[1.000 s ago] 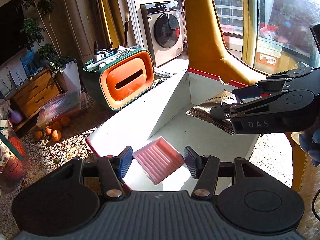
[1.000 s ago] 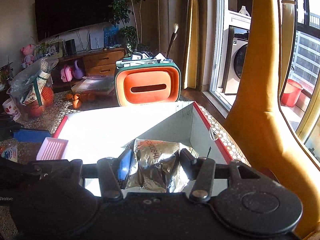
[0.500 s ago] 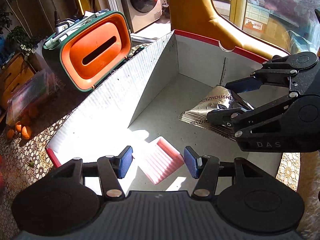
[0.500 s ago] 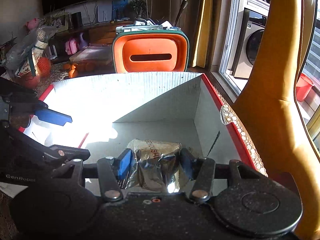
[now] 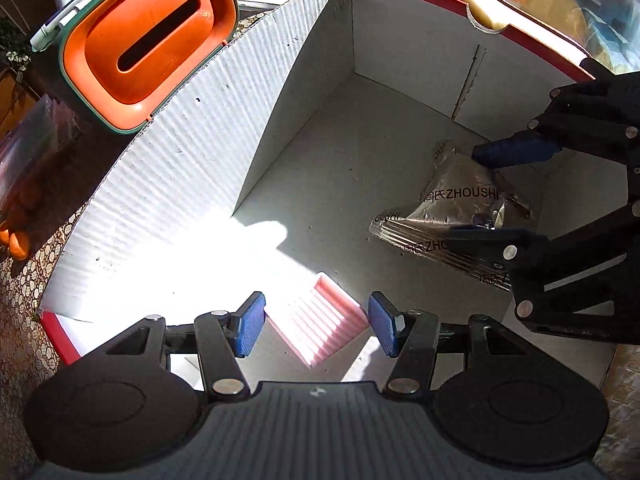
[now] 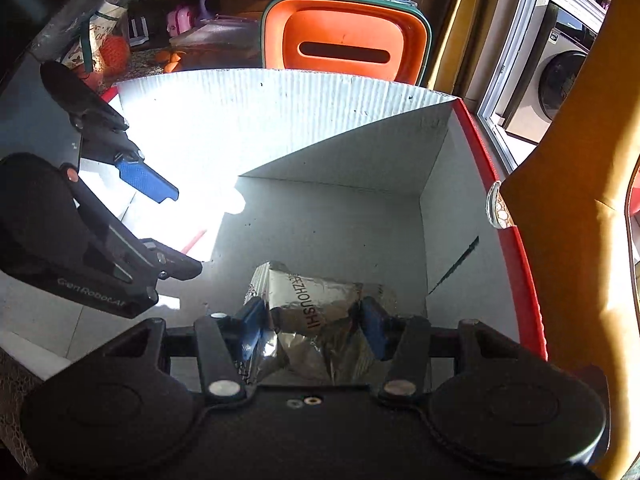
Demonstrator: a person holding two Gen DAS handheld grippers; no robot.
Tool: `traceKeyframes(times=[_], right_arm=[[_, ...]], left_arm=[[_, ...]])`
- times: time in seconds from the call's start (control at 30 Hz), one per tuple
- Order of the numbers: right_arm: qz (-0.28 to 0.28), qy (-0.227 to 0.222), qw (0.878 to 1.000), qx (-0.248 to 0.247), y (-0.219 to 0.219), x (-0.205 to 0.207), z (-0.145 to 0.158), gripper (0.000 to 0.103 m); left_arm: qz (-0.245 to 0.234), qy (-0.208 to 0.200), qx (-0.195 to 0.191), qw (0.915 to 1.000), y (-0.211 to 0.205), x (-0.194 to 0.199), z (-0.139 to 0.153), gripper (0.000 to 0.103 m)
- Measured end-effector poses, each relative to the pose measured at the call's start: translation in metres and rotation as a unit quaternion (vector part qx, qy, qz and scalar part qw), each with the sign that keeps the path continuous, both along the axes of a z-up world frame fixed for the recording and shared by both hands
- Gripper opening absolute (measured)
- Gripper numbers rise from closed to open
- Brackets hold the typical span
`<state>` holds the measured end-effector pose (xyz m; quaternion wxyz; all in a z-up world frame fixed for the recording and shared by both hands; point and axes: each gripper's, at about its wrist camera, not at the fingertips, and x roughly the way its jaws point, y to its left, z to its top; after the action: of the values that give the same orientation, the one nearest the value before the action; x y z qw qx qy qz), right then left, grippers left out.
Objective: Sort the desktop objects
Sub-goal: 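Carry tray and bag into the red box with both tools, then open both grippers to drop the tray and bag into the box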
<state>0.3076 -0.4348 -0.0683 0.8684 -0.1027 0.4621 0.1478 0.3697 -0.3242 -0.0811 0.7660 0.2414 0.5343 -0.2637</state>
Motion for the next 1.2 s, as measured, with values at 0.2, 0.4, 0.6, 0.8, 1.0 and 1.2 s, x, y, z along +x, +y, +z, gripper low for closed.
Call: traceKeyframes(times=[0.2, 0.4, 0.6, 0.8, 1.0, 1.2], right_arm=[[0.006, 0.008, 1.0, -0.002, 0.0, 0.002, 0.001, 0.055], [0.005, 0.003, 1.0, 0.01, -0.002, 0.001, 0.007, 0.063], [-0.006, -0.007, 1.0, 0.026, -0.007, -0.007, 0.019, 0.063], [-0.012, -0.022, 0.999, 0.045, -0.007, -0.023, 0.033, 0.063], [-0.009, -0.033, 0.998, 0.049, 0.005, -0.036, 0.044, 0.064], [-0.01, -0.045, 0.997, 0.057, 0.018, -0.049, 0.053, 0.064]], left_arm=[[0.005, 0.013, 0.002, 0.9999, 0.001, 0.0, -0.002, 0.056], [0.015, 0.001, -0.01, 0.9998, 0.006, -0.006, 0.006, 0.063], [0.037, -0.019, -0.051, 0.9978, 0.017, -0.014, 0.03, 0.064], [0.055, -0.042, -0.106, 0.9919, 0.031, -0.025, 0.059, 0.064], [0.084, -0.058, -0.161, 0.9817, 0.061, -0.047, 0.08, 0.064], [0.088, -0.09, -0.172, 0.977, 0.08, -0.067, 0.095, 0.064]])
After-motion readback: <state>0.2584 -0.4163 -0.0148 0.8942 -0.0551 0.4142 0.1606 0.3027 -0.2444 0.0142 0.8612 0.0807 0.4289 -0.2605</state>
